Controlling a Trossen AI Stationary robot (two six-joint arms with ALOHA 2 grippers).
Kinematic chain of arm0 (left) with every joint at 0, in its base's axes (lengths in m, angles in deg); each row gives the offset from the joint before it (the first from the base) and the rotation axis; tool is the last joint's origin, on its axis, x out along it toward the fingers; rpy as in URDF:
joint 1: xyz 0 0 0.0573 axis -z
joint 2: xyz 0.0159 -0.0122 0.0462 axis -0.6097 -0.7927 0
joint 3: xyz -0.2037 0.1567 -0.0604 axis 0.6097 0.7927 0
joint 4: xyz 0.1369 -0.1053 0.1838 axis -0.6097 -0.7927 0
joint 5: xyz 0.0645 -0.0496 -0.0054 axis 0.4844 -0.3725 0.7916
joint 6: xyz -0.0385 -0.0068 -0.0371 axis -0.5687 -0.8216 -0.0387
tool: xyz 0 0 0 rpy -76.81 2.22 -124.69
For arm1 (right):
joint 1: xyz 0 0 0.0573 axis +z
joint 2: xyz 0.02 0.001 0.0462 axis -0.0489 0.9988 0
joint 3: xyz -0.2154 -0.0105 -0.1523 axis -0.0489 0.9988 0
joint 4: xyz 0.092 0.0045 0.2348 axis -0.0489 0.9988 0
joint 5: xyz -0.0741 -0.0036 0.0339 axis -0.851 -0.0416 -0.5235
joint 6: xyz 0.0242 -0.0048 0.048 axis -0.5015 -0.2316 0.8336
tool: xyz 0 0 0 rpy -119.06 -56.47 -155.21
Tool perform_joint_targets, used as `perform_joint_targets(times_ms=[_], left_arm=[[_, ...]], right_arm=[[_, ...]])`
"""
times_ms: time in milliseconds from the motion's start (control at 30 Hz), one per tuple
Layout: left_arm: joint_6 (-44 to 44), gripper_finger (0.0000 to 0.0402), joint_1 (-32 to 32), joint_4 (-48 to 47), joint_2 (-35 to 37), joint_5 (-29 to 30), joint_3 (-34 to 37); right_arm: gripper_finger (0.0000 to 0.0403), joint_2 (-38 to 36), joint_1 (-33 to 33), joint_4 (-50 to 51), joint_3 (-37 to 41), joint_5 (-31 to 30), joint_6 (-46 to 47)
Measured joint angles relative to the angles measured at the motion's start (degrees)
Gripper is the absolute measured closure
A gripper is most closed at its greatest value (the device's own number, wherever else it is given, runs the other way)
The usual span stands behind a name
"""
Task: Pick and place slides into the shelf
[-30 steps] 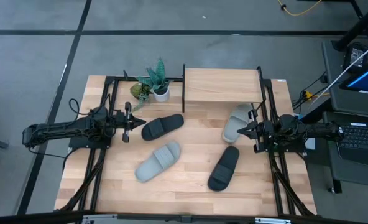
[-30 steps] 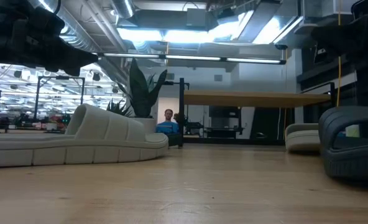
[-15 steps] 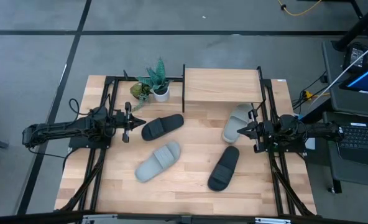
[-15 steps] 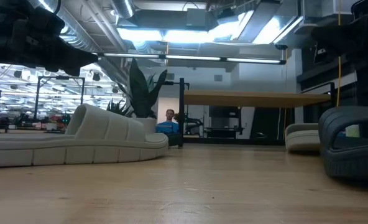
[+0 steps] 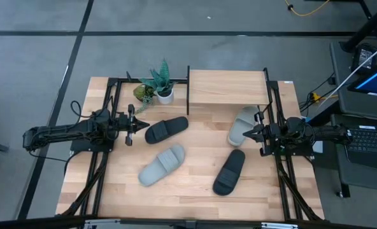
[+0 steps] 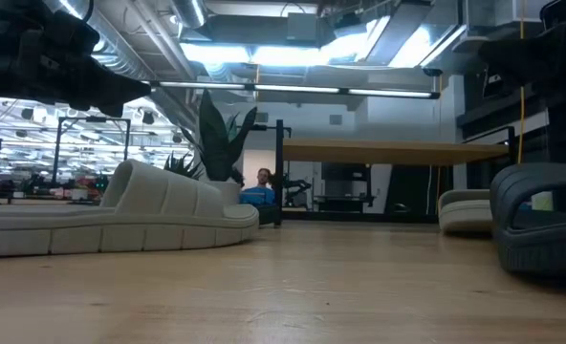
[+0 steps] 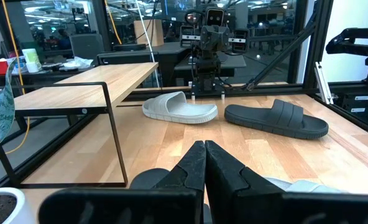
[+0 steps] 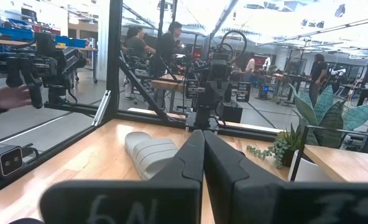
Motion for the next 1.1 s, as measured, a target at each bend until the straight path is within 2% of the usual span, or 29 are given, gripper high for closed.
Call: perform_joint_targets(times_ms=[567,800,867,1100], left_arm=[[-0.1,0.0401,0.0,0.1,0.0,0.0,0.0],[-0.5,0.0401,0.0,0.1,0.0,-7.6,0.0],[-0.1,0.0401,0.0,0.1,0.0,-7.5,0.0],[-0.1,0.0401,0.0,0.0,0.0,-1.3,0.0]], right_arm=[[0.0391,0.0,0.0,0.5,0.0,0.0,1.2],[0.0391,0.0,0.0,5.3,0.0,0.0,3.0],[0.0391,0.0,0.0,6.7,0.0,0.0,3.0],[0.0391,0.0,0.0,6.4,0.0,-0.1,3.2]])
